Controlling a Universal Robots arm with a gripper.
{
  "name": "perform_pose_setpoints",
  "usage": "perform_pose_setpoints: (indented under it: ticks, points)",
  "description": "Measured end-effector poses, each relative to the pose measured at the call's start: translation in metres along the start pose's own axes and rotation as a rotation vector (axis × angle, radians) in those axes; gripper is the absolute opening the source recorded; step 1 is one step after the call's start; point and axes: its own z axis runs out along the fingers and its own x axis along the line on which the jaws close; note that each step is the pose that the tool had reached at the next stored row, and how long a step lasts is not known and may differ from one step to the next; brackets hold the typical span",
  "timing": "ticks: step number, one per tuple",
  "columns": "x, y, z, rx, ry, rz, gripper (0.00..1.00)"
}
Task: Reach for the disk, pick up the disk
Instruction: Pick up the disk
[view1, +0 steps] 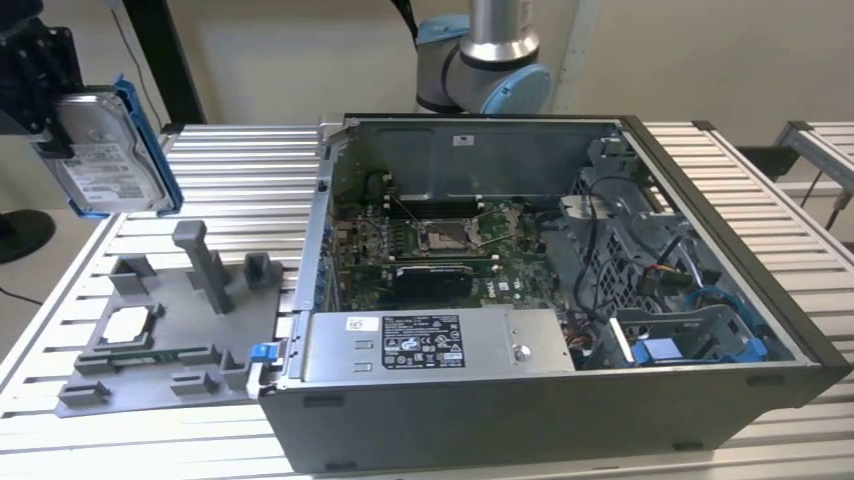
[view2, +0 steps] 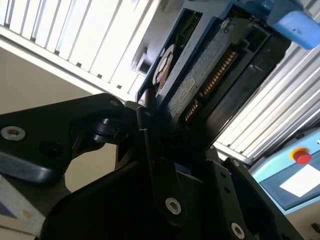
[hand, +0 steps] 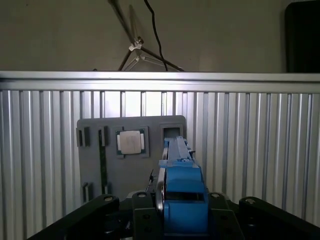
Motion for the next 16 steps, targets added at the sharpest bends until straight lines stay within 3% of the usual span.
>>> perform_pose_setpoints:
  ticks: [16]
  points:
    - [0.0001, 0.0003, -0.0153, -0.0001, 0.0001, 0.0, 0.0]
